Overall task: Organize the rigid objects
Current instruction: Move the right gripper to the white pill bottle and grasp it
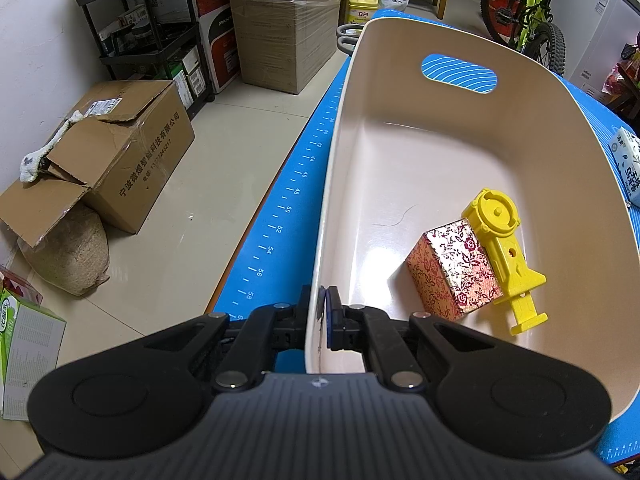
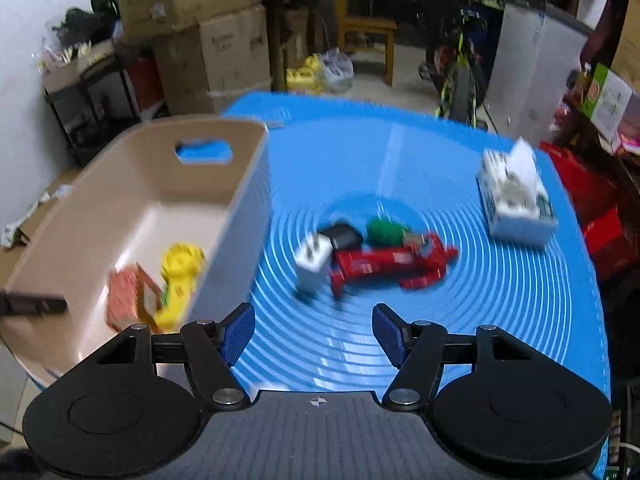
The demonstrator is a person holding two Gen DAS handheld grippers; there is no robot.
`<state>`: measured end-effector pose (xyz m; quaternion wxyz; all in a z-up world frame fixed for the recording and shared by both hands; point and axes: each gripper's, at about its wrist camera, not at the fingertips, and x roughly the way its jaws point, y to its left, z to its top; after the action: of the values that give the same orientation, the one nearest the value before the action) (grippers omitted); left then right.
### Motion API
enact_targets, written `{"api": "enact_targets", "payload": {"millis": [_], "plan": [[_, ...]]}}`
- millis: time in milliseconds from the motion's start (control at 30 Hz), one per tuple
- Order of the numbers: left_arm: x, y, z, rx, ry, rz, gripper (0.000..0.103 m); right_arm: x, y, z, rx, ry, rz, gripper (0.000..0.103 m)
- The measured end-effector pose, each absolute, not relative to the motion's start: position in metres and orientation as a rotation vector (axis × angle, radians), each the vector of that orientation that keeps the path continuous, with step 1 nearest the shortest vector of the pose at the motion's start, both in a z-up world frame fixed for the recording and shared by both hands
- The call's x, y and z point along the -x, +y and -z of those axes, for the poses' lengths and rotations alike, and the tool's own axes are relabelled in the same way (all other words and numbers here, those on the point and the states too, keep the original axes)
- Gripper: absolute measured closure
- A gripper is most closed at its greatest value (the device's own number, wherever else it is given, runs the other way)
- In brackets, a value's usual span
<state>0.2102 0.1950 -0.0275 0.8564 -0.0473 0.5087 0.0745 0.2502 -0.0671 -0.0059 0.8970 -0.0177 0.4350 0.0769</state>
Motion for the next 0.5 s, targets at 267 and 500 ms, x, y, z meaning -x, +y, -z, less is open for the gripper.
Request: {"api": "enact_targets", "payload": {"millis": [267,500], "plan": [[-0.210,0.198,0.026,0.096,1.069,-0.159,0.095,-0.240,-0.063,0.054,0.054,1.042,-0.222,0.031],[-0.209,0.199,0.025,0.094,1.069,-0.161,0.095,-0.238,-0.044,0.075,0.115,1.082,-0.266,0.034]]}}
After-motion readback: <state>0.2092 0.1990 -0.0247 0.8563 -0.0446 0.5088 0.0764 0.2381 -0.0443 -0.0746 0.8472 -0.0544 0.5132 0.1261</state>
